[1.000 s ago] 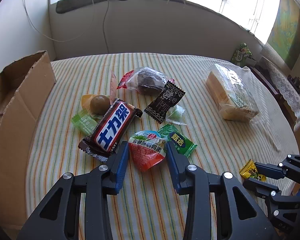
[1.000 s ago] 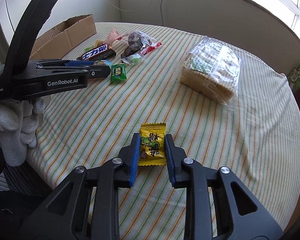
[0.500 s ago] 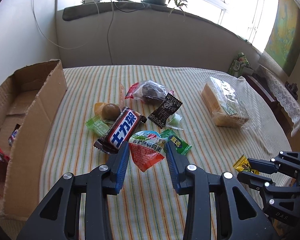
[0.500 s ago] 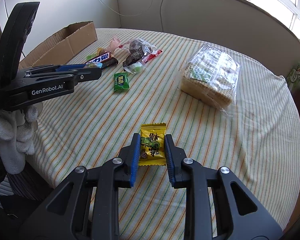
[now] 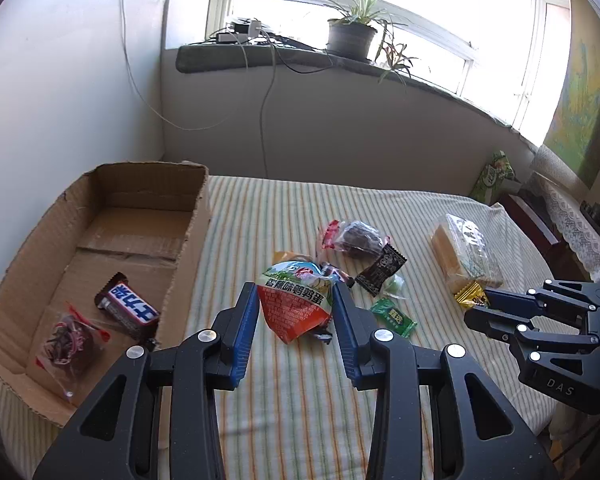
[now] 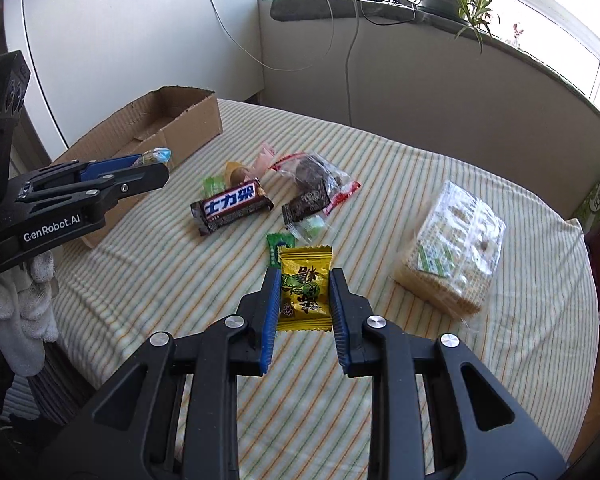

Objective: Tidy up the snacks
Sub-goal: 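Carry the jelly cup and yellow candy with both tools over the box, then open both tools to release the jelly cup and candy into the box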

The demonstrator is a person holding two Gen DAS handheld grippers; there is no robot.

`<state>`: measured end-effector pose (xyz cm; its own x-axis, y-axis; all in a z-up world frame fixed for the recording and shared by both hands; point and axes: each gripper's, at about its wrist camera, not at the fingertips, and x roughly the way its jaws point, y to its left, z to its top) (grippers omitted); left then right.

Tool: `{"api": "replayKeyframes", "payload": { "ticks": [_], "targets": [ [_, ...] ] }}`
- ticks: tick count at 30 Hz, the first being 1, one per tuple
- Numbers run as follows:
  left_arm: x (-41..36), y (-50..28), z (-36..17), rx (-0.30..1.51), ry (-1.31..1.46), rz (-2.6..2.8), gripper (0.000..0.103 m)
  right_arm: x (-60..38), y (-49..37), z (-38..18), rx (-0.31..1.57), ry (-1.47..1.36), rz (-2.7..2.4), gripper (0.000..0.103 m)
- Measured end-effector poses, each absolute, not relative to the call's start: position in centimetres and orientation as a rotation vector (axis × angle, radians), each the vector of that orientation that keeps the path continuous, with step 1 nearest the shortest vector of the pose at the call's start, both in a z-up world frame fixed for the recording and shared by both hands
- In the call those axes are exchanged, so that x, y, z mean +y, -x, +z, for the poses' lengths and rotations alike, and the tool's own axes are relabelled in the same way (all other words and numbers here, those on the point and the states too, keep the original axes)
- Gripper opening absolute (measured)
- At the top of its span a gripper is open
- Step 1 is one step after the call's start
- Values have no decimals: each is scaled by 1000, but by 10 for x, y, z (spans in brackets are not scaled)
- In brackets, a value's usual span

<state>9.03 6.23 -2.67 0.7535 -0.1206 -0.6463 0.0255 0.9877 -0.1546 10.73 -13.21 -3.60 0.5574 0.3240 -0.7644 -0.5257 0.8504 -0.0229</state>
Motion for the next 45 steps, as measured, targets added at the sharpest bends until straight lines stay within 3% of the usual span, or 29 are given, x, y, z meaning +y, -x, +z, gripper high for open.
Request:
{"api": "replayKeyframes", "payload": {
  "ticks": [23,45],
  "targets": [
    [158,-66,-21,660,208,129,36,9,-162,-8,778,278,708,25],
    [199,-69,-36,680,255,198,36,108,-190,-39,829,343,816,25]
  ]
}}
